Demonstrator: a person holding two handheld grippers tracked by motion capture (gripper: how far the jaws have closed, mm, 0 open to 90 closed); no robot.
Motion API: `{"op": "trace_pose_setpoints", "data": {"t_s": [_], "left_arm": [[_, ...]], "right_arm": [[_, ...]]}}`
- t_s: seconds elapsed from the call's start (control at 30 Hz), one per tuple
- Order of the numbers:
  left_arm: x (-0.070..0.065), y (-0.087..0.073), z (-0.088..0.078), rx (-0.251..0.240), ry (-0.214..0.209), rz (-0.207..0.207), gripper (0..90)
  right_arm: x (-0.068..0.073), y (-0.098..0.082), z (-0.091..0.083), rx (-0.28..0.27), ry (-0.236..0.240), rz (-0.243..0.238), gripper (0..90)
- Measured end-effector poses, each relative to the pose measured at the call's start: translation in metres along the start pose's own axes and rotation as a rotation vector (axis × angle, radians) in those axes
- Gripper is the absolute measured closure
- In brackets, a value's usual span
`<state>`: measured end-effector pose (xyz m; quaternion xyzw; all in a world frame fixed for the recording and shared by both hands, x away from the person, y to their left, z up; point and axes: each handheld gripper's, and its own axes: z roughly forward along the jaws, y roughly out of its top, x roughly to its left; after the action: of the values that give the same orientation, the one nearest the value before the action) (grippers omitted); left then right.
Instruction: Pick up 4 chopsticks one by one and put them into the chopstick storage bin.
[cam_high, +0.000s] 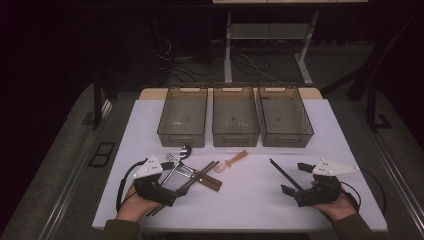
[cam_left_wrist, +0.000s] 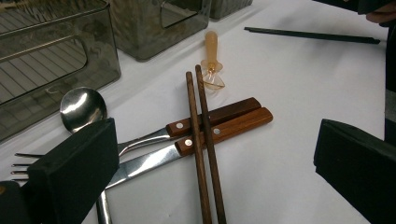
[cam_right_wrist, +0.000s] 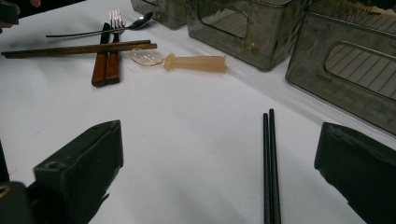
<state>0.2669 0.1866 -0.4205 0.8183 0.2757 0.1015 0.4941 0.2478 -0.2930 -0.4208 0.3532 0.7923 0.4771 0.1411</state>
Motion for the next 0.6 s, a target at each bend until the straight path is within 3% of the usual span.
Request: {"op": "trace_pose_setpoints", "data": {"t_s": [0.6], "left_arm": [[-0.0021, 0.0030, 0.0033, 0.009, 0.007, -0.005, 0.6]], "right_arm": [[-0.0026, -0.0011, 0.0009, 0.002, 0.011, 0.007, 1.4]]}}
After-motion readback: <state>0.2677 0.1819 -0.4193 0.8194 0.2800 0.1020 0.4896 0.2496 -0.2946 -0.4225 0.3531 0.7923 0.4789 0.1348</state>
